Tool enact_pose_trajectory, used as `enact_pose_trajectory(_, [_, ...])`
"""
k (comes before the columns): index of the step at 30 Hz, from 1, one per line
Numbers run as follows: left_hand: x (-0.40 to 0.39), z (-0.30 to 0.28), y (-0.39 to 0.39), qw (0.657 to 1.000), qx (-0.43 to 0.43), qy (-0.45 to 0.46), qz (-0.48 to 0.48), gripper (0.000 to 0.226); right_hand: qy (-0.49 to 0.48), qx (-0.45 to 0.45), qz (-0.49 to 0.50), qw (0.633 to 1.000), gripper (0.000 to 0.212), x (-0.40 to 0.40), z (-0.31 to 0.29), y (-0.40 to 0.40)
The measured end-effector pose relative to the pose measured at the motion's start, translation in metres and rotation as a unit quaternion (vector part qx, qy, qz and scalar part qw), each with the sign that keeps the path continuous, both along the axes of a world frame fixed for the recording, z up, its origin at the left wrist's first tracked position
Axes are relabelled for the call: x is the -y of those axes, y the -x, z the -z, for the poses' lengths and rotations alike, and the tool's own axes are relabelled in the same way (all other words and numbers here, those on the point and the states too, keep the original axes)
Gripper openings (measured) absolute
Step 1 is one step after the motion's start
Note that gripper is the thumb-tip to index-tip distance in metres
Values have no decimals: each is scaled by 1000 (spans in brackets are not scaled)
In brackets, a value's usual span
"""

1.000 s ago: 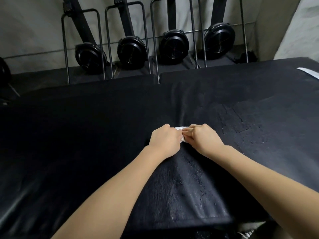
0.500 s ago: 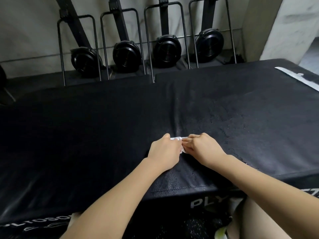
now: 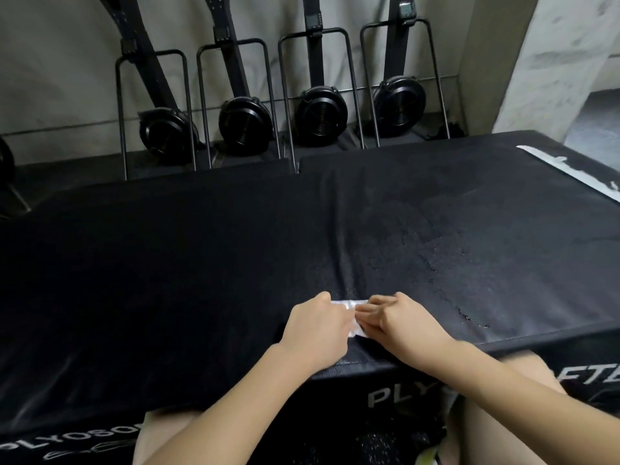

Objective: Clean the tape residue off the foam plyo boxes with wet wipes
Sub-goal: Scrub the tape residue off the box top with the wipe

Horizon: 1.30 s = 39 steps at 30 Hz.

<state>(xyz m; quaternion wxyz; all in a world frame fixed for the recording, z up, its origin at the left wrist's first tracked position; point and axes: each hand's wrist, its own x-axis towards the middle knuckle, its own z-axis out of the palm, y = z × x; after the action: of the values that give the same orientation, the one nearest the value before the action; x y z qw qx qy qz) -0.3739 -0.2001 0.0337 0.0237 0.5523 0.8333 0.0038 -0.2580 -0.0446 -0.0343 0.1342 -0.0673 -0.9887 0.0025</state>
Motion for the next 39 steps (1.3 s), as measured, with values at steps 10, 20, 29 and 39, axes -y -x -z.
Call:
enact_pose_trajectory(10, [-11, 3, 5, 999, -7, -29, -30, 21, -11, 4, 31, 999, 38, -5, 1, 25])
enact_pose_trajectory(20, [20, 6, -27, 1000, -16, -15, -13, 19, 18, -60, 14, 998, 25, 28, 5, -21])
enact_pose_trajectory(29, [23, 4, -34, 999, -25, -38, -9, 24, 42, -69, 25, 996, 25, 28, 7, -16])
enact_pose_trajectory(39, [46, 24, -40, 996, -38, -79, 30, 24, 39, -133, -3, 990, 27, 56, 12, -53])
